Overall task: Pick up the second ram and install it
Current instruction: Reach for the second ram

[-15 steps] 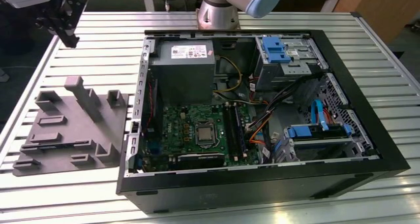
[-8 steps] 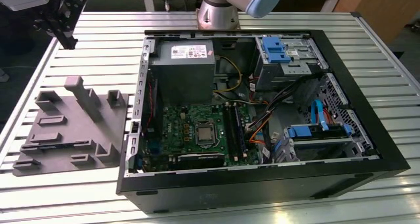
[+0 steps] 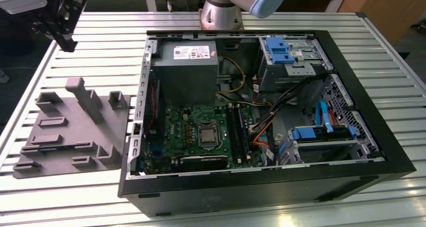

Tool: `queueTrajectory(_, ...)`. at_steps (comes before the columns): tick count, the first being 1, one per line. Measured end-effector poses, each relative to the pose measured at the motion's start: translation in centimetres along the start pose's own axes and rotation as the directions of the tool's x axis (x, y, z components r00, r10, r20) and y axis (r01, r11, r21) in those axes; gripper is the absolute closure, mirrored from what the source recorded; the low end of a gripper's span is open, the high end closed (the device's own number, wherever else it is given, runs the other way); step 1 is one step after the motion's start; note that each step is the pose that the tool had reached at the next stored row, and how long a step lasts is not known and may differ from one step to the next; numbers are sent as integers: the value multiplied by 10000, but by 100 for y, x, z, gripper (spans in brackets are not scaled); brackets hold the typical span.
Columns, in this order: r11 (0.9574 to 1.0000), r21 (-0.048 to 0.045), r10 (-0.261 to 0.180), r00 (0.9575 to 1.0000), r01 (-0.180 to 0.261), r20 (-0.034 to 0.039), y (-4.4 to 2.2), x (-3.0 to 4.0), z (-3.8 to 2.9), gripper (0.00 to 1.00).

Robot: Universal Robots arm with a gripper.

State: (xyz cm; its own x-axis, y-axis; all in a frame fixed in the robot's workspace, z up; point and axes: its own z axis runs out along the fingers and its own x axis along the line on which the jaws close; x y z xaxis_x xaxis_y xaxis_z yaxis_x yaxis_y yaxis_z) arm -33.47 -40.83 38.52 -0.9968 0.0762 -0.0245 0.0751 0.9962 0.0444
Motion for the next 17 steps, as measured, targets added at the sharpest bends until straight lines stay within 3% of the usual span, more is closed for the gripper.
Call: queueTrajectory(17,10000,0,0,10000,0,0,-104,31,9,89)
